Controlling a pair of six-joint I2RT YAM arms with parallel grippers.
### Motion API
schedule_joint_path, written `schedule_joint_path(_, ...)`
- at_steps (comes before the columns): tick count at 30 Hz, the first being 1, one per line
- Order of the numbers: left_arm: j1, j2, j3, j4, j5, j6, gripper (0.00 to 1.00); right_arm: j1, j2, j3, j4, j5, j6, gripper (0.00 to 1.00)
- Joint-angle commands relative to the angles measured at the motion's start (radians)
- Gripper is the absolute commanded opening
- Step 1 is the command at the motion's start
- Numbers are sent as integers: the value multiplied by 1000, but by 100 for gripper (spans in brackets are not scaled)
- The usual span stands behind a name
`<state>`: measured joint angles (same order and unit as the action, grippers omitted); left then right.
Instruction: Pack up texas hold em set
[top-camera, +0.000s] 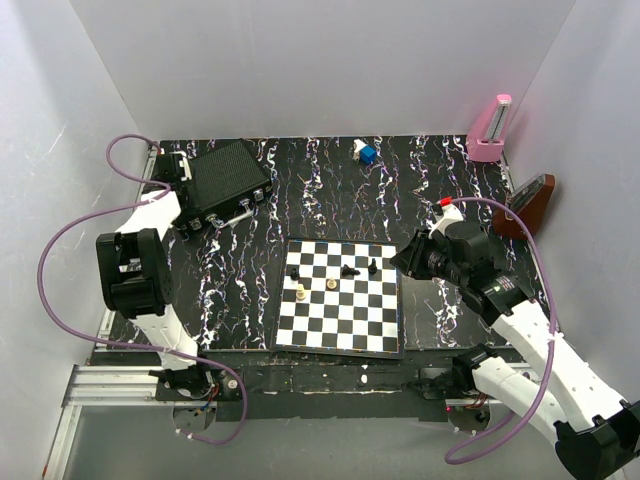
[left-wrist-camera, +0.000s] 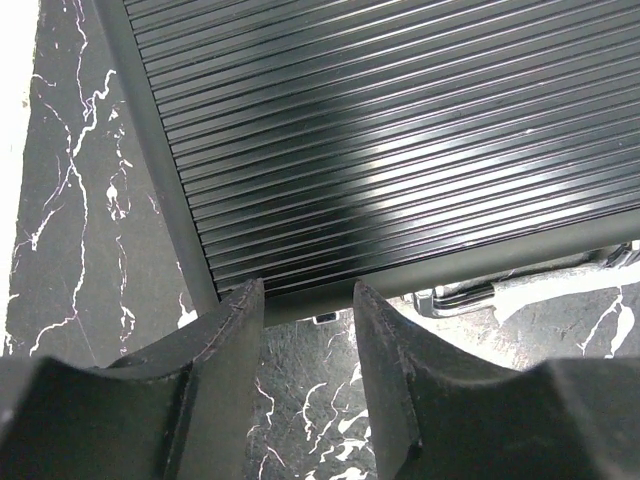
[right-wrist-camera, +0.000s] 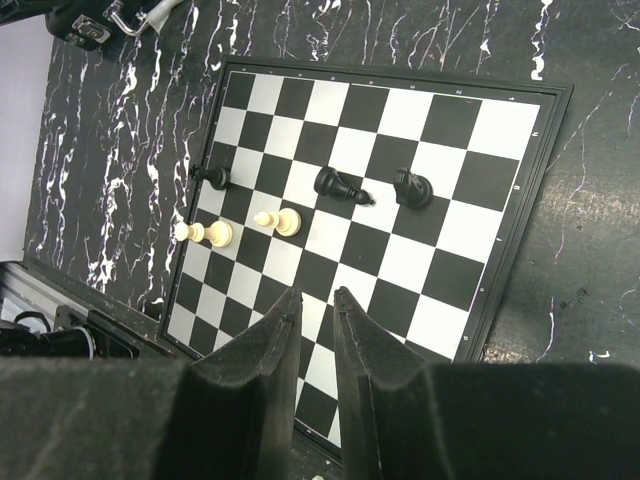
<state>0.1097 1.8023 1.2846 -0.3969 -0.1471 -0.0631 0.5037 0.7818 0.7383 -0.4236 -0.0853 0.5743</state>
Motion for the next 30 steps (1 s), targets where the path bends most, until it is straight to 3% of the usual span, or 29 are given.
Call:
schedule_joint_path(1, 5, 8, -51, 10, 21, -4, 43, -5, 4, 24, 28, -1, 1, 27)
schedule_joint_path(3, 2, -21, -60, 16, 24, -7, 51, -5, 4, 24, 29, -1, 1, 27)
schedule_joint_path(10, -8, -207, -79, 38, 47, -12, 98, -5, 17, 58, 5, 15, -20, 31)
schedule_joint_path(20, -30, -546, -218, 76, 142, -37, 98, -106, 154, 144, -33, -65, -77, 49)
schedule_joint_path(23, -54, -641, -264, 82, 133, -66, 98, -183, 189, 154, -33, -109, -111, 56)
schedule_joint_path(30, -189, -900, -376, 96, 12, -86, 98, -445, 185, 174, -60, -223, -178, 59)
